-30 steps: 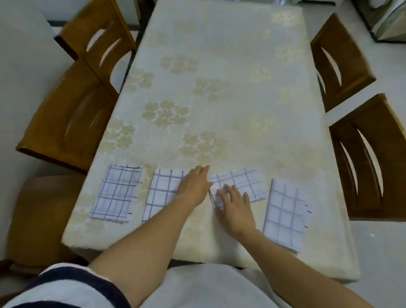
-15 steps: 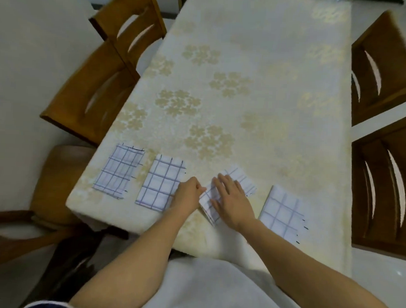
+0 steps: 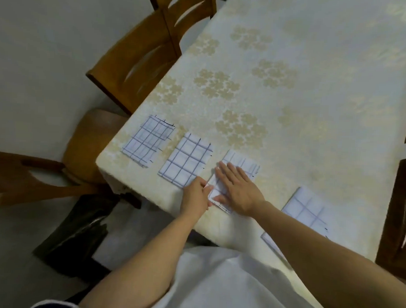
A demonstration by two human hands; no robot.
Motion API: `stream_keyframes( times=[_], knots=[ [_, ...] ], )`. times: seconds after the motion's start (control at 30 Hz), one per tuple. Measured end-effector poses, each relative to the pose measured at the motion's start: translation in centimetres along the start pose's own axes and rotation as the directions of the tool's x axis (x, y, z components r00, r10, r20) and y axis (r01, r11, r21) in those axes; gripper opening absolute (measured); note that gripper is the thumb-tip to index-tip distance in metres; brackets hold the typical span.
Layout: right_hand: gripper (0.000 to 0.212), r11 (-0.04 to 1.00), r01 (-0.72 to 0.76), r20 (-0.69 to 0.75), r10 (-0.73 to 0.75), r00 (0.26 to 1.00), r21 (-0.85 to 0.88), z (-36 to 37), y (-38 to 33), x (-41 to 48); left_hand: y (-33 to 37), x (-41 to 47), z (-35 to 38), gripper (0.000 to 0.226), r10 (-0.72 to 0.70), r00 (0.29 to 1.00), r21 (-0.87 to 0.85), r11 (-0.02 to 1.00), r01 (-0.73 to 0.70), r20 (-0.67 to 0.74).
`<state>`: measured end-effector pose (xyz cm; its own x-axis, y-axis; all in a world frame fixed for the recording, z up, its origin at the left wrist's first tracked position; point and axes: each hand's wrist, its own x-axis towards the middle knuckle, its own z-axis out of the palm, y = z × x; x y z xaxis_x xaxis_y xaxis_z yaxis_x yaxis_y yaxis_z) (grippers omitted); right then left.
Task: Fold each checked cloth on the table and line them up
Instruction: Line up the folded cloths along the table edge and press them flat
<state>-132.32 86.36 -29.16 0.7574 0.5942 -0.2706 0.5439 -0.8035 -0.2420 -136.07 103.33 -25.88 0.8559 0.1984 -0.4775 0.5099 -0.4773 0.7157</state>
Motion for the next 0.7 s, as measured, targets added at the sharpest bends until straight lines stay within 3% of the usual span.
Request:
stream_keyframes(
  times=[0.33, 0.7],
  knots=[
    [0.092, 0.998, 0.030, 0.006, -0.030, 1.000, -0.056, -0.1, 0.4, -0.2, -0.9, 0.0, 0.3, 0.006, 0.082, 0.996, 0.164, 0.983, -0.086, 0.033],
    [0.098, 0.998, 0.055, 0.010, -0.055, 0.998, -0.003, -0.4, 1.1, -0.3, -0.1, -0.5, 0.8, 0.013, -0.018, 1.000, 0.058, 0.998, 0.017, 0.013]
  ],
)
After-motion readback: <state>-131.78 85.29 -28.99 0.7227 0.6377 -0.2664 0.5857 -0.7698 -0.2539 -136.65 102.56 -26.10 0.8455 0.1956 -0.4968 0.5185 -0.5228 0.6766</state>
